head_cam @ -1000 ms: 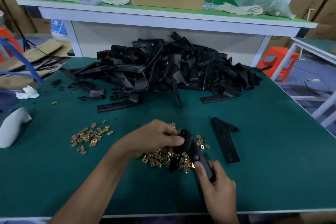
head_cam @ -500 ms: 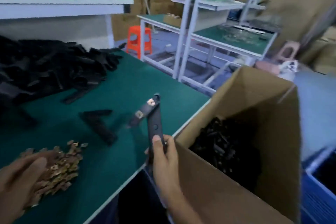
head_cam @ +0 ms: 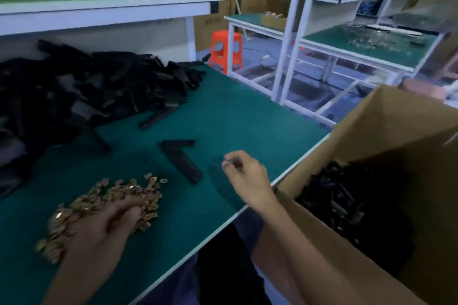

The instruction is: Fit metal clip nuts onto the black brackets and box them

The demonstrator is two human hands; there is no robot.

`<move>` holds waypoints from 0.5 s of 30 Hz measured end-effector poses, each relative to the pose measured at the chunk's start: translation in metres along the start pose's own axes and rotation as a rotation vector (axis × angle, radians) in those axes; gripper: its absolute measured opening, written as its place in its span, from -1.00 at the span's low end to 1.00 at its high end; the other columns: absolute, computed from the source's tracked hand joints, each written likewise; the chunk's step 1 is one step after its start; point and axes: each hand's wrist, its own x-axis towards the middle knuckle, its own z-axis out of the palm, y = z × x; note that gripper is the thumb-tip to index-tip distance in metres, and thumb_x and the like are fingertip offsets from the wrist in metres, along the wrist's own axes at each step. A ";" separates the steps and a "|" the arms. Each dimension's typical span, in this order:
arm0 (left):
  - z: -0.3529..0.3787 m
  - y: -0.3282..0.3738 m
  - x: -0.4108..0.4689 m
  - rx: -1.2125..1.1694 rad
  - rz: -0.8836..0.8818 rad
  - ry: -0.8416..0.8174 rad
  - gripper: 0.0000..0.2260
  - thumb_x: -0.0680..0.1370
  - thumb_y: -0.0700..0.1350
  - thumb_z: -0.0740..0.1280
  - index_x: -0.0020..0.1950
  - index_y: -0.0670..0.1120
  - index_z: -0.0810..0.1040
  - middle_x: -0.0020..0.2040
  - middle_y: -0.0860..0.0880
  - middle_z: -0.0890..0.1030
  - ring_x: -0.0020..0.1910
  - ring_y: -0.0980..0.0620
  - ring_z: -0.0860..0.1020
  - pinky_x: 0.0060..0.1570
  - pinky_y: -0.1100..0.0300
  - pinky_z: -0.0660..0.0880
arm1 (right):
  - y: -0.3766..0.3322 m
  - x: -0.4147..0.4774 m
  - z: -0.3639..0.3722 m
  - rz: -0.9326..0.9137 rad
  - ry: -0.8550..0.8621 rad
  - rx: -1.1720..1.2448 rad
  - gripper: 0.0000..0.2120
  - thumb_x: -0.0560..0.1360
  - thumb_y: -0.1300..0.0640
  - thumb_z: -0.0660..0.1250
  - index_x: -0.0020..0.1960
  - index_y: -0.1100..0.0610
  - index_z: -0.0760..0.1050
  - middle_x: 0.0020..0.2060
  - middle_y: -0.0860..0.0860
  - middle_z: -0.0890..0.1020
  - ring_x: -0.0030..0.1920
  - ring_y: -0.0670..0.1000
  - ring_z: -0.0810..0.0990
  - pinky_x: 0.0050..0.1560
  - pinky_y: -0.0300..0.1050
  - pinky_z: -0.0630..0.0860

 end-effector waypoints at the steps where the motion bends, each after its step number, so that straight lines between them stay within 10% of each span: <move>1: -0.002 0.004 -0.003 -0.060 -0.006 0.082 -0.86 0.59 0.08 0.34 0.09 0.29 0.65 0.01 0.31 0.67 0.07 0.31 0.58 0.10 0.21 0.48 | -0.017 0.011 0.022 -0.076 -0.090 -0.110 -0.80 0.58 -0.10 0.35 0.12 -0.02 0.61 -0.02 -0.03 0.69 0.09 0.09 0.64 0.16 0.00 0.53; 5: -0.008 -0.007 -0.011 -0.126 -0.028 0.153 -0.85 0.61 0.00 0.35 0.00 0.28 0.63 -0.04 0.42 0.63 -0.03 0.40 0.56 -0.06 0.28 0.46 | -0.061 0.036 0.092 -0.267 -0.288 -0.497 -0.38 0.57 -0.31 0.26 0.33 0.18 0.52 0.25 0.17 0.55 0.29 0.26 0.45 0.27 0.11 0.43; 10: -0.002 -0.019 0.006 0.145 0.052 0.245 -0.84 0.63 -0.02 0.31 0.15 0.12 0.64 0.04 0.23 0.65 -0.01 0.24 0.57 -0.01 0.21 0.49 | -0.055 0.029 0.113 -0.321 -0.128 -0.402 -0.73 0.62 -0.07 0.33 0.03 0.12 0.39 -0.08 0.11 0.60 0.02 0.25 0.58 -0.17 0.03 0.34; 15: 0.015 -0.011 0.056 0.393 0.145 0.240 -0.77 0.66 -0.01 0.26 0.24 0.03 0.64 0.12 0.02 0.63 0.15 -0.01 0.49 0.18 0.11 0.41 | -0.039 0.013 0.088 -0.354 -0.060 -0.262 -0.69 0.68 -0.04 0.21 0.39 0.01 0.35 -0.07 0.08 0.64 -0.02 0.27 0.62 -0.19 0.06 0.42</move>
